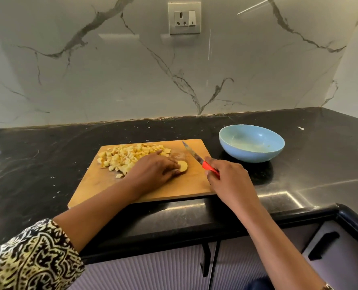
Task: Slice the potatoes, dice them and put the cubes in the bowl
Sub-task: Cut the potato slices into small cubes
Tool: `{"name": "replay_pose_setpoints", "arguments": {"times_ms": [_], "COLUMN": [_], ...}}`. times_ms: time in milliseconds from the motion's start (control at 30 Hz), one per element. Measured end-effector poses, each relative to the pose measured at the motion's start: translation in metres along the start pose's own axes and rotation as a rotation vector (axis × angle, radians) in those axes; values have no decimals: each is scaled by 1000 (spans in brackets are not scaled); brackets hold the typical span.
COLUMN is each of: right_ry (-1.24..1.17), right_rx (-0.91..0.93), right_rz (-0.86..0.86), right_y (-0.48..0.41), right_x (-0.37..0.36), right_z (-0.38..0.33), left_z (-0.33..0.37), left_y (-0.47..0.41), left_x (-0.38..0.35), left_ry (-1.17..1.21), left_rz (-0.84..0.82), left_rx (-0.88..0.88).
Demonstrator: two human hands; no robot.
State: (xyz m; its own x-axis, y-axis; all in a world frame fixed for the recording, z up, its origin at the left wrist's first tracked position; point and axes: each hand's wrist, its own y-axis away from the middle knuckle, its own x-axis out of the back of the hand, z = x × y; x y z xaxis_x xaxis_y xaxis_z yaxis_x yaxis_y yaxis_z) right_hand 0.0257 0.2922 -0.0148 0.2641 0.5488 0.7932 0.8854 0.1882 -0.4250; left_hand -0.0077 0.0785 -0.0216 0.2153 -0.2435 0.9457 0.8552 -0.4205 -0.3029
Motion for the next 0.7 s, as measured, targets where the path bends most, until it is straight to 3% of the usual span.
{"name": "replay_pose_setpoints", "arguments": {"times_ms": [400,700], "right_ry": [121,227], "right_rx": [2,137], "right_rz": [-166,-225], "right_y": [5,-11], "right_x": [15,31], "right_z": [-11,-21], "left_z": [-2,-2], "left_y": [7,2], "left_x": [1,8], "left_ry": [23,-62], "left_rz": [29,-144], "left_rx": [-43,-119]}}
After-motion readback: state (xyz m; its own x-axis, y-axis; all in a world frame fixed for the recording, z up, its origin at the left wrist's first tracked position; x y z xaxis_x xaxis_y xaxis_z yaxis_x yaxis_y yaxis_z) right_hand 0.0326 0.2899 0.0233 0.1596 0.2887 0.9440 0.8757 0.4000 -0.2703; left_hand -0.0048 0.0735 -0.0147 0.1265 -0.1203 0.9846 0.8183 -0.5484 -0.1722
